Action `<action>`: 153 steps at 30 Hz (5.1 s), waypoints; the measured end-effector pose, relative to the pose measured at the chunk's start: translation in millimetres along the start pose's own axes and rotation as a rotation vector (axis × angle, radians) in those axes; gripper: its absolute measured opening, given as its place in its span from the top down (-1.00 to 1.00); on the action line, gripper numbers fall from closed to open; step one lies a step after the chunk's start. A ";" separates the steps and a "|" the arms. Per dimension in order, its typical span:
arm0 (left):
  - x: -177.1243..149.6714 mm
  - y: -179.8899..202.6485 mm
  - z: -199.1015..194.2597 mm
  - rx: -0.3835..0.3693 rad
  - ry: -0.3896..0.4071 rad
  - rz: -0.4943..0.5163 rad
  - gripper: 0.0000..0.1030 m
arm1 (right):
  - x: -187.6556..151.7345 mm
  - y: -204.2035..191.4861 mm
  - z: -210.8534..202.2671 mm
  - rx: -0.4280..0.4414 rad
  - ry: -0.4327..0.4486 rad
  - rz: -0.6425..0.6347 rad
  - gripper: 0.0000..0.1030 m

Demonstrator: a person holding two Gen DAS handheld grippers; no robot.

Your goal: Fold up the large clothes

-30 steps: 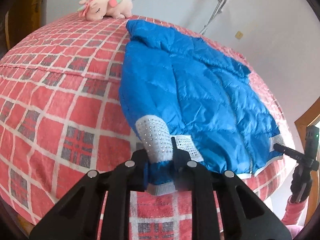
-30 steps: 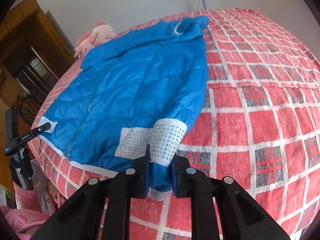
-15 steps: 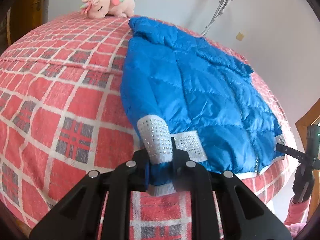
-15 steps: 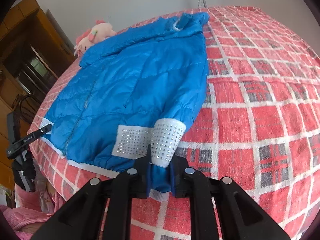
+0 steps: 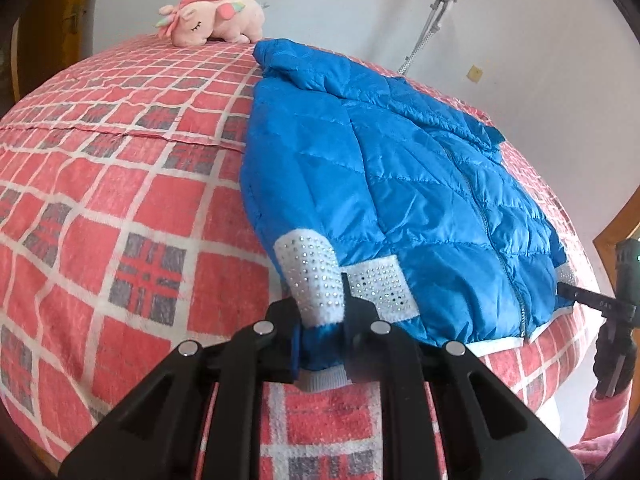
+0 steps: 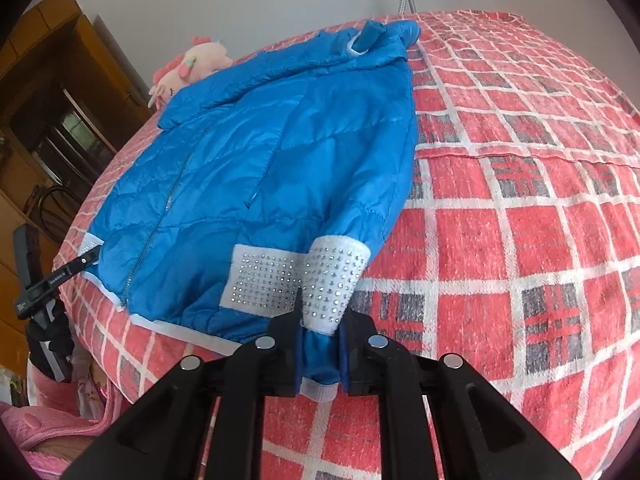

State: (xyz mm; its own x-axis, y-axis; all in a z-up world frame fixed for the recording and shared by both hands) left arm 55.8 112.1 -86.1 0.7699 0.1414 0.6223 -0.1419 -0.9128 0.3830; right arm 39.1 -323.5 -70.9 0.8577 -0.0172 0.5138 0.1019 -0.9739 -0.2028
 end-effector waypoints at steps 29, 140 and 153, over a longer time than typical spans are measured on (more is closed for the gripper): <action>180.2 38.3 -17.5 -0.208 0.169 0.047 0.78 | 169.5 -2.7 -74.5 0.178 0.190 0.013 0.79; 256.2 58.8 213.2 0.163 0.004 0.157 0.55 | 275.3 -53.8 138.0 -0.274 0.075 0.014 0.33; 256.7 59.2 216.0 0.163 -0.054 0.165 0.46 | 278.0 -49.6 137.4 -0.175 0.001 0.011 0.22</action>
State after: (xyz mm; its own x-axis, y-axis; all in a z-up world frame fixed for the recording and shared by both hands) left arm 379.5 11.5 -51.2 0.7774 -0.0316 0.6282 -0.1694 -0.9723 0.1608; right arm 341.7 -248.9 -32.5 0.8579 -0.0278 0.5130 0.0035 -0.9982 -0.0600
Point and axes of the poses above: each gripper's, at about its wrist camera, not at the fingertips, and z roughly the way its jaws point, y to its right, x to its top, the point moved 1 cm from there along z, roughly the way its jaws point, and after that the axes turned 7 degrees about -x, right-handed, at the moved point
